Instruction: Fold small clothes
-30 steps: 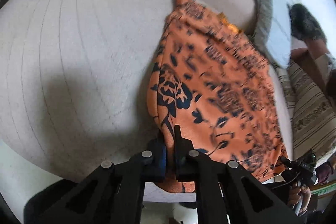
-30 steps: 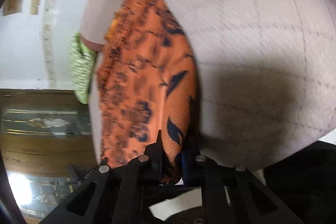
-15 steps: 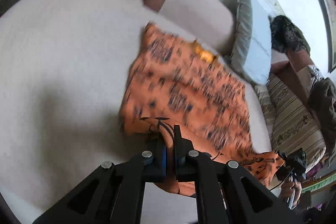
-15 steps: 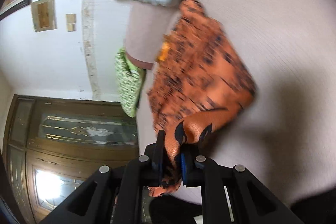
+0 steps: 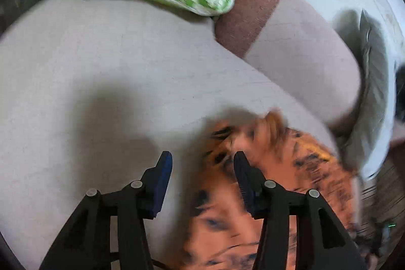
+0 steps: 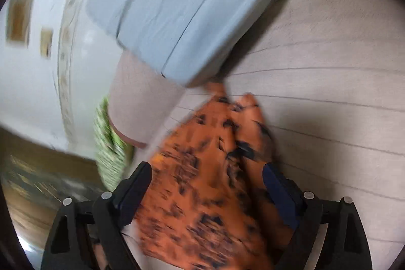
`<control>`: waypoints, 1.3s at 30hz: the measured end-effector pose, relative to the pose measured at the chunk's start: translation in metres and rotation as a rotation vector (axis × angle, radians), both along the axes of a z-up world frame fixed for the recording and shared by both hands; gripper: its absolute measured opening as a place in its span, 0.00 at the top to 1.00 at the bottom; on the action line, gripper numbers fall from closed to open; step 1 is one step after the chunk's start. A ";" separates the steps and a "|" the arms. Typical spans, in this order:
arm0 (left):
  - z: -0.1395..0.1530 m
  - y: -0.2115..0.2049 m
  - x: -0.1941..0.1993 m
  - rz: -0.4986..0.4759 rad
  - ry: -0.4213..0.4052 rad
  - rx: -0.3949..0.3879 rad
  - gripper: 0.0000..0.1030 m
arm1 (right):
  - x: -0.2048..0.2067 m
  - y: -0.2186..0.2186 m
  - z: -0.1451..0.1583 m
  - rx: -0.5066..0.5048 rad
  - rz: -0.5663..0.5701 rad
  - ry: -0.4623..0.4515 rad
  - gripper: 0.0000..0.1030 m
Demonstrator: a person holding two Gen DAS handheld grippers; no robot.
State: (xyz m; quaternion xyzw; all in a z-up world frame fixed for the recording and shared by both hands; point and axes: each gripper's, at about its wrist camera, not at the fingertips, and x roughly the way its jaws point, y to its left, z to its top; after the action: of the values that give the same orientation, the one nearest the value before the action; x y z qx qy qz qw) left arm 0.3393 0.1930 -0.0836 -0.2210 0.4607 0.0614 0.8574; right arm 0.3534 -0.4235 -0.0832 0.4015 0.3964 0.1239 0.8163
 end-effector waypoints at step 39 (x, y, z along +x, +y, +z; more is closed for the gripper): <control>-0.015 -0.077 -0.219 -0.220 0.107 0.078 0.54 | -0.212 0.043 0.011 -0.234 0.209 0.156 0.32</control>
State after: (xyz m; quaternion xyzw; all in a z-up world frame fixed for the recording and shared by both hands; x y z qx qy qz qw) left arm 0.1204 0.1162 -0.0987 -0.1319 0.5247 -0.0033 0.8410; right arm 0.1411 -0.3807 -0.0718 0.2686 0.5097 0.1295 0.8070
